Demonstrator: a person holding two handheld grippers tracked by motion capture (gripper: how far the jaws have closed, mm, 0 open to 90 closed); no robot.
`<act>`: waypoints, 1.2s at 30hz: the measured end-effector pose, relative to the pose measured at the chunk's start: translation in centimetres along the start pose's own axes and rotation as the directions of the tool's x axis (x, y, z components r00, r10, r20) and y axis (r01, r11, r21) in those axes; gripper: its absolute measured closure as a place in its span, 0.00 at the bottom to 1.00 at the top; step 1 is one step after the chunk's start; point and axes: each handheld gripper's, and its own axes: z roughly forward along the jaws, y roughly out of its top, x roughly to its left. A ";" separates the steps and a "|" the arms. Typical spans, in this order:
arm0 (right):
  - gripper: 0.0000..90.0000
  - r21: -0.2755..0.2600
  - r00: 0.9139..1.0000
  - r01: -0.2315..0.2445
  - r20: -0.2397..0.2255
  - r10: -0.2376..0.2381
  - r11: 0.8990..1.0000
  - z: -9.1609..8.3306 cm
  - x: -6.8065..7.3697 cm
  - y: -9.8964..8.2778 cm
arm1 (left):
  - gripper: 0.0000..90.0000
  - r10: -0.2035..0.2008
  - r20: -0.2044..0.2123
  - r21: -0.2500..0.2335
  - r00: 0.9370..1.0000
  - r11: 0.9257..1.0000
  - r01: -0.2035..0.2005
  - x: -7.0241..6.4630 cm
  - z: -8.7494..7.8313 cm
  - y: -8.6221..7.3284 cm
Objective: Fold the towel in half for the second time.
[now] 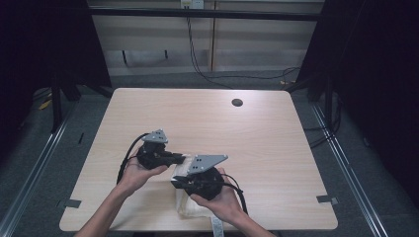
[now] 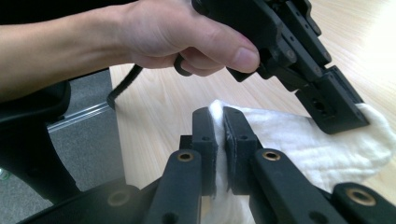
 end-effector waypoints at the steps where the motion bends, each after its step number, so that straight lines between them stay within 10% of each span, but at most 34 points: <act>1: 0.94 0.004 1.000 -0.003 -0.002 0.003 1.000 -0.1 0.0 -0.2 | 0.95 0.000 0.003 0.007 1.000 1.000 0.000 0.0 0.3 0.0; 36: 0.92 0.087 0.993 -0.103 0.058 0.098 0.991 -2.2 -2.0 -6.8 | 0.94 -0.006 0.028 0.143 1.000 0.990 0.002 -1.1 7.2 0.4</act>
